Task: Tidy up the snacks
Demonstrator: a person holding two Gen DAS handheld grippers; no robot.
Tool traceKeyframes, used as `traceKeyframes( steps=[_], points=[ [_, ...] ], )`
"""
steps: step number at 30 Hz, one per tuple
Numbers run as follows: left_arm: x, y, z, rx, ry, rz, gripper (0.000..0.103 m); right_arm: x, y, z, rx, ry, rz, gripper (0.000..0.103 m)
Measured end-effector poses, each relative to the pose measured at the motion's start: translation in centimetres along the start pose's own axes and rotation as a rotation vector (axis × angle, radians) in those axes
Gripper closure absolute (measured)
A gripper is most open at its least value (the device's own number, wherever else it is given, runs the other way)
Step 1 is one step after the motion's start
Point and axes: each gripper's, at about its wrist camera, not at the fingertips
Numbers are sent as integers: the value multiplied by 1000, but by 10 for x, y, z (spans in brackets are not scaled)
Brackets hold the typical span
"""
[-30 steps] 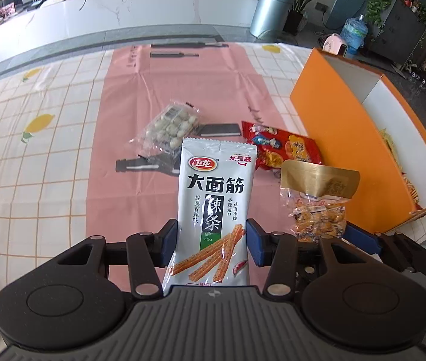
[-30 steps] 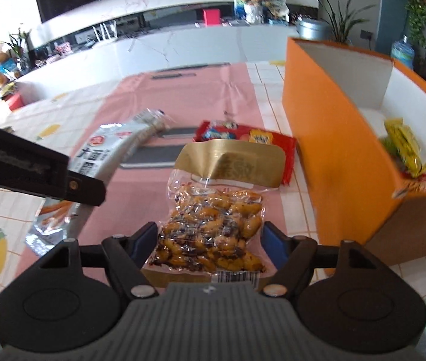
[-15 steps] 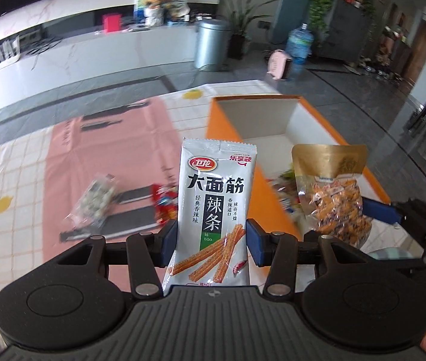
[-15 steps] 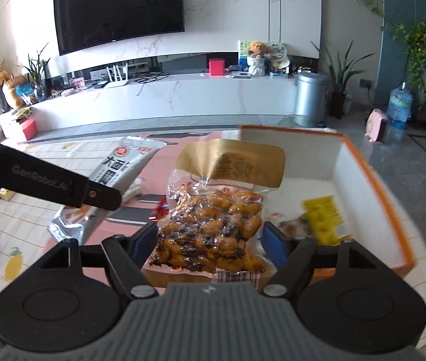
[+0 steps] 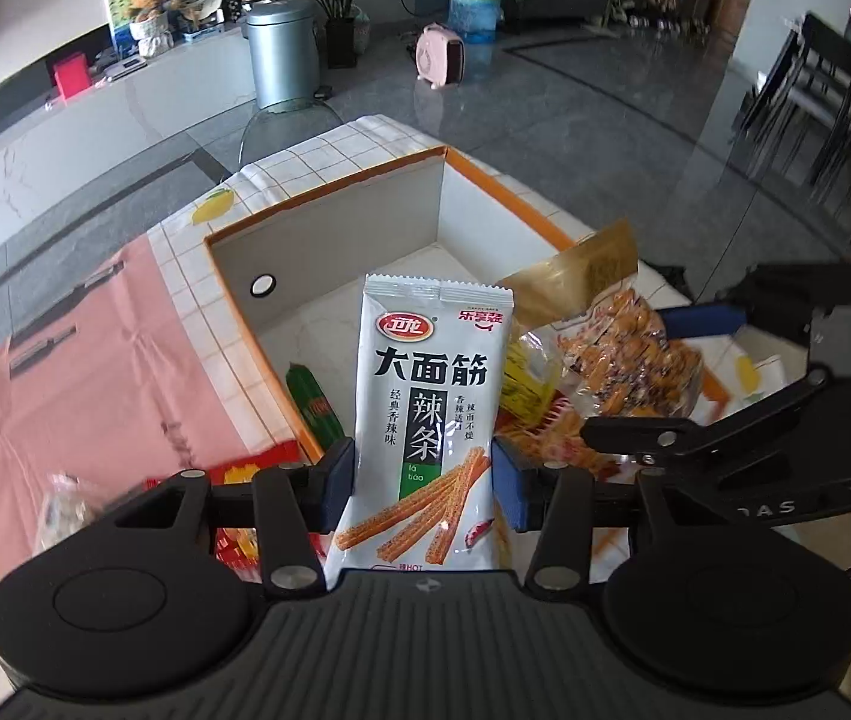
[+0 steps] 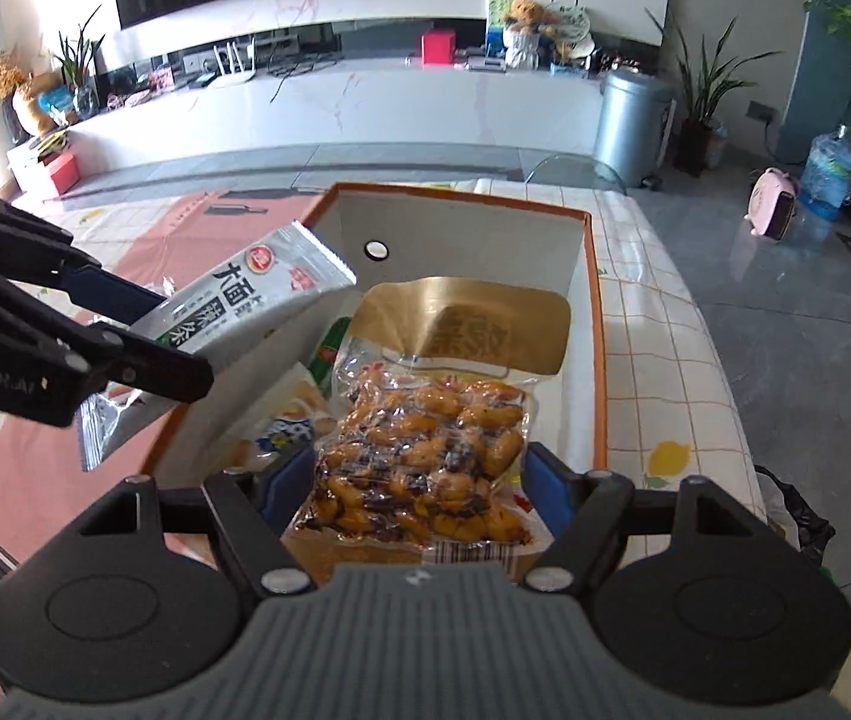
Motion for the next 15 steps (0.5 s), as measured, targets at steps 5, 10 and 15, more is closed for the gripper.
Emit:
traceKeyframes(
  steps=[5,10,15],
  points=[
    [32,-28,-9,46,-61,-45,48,31,-34,6,1,125,-93,30],
    [61,-57,-17,84,-112,-80,48,56,-71,7,-44,256,-188,30],
    [72,-76,-21,99,-129,-101,48,75,-95,12,-21,298,-246,30]
  ],
)
Point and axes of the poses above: each gripper's, at about its wrist camera, not at the fingertips, and y roughly against the way its jaws point, z to its right, x to its top, and after that the axes turned 6 degrees about -z, right-handed
